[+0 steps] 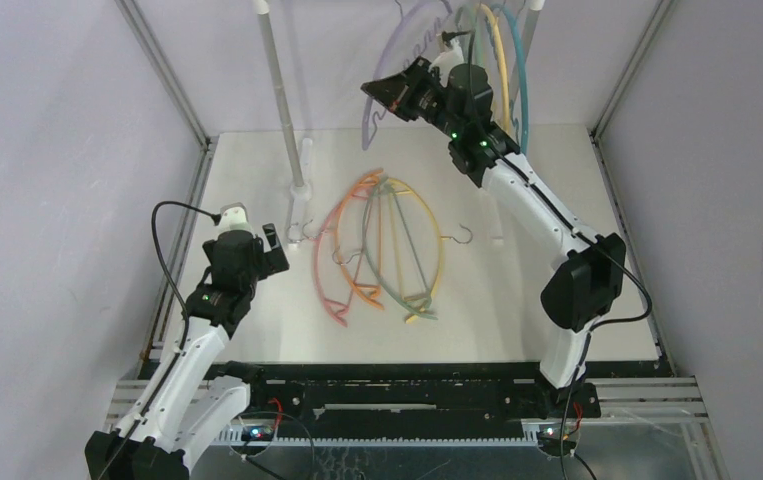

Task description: Organize the hangers

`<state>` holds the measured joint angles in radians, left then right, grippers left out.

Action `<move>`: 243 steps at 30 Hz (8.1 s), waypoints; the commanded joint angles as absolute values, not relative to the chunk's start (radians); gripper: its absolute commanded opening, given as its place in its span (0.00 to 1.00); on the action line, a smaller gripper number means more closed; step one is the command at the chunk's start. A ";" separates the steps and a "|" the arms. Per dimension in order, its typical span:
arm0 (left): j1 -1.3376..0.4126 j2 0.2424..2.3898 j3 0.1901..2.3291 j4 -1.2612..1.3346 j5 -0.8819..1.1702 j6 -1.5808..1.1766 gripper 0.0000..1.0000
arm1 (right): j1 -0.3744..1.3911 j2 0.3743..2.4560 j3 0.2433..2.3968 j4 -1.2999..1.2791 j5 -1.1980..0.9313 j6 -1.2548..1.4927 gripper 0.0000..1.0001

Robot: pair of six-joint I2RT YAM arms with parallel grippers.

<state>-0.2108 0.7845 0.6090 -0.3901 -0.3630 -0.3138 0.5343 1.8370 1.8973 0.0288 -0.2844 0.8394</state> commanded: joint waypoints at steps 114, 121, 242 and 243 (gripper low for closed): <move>-0.824 1.746 1.042 -0.473 -0.110 -1.429 0.54 | 0.590 0.760 1.239 -0.883 0.086 0.292 0.97; -0.824 1.766 1.042 -0.513 -0.105 -1.451 0.45 | 0.530 0.767 1.237 -0.908 -0.002 0.327 1.00; -0.539 1.840 2.179 -0.583 -0.625 0.251 0.83 | 0.460 0.903 1.293 -0.756 -0.156 0.322 1.00; -0.539 1.824 2.177 -0.594 -0.583 0.242 0.93 | 0.461 0.905 1.293 -0.752 -0.160 0.323 1.00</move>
<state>-0.5404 1.8668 2.1250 -0.5350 -0.7536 0.3161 0.4686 0.8997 1.2598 -0.7925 -0.1596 0.3355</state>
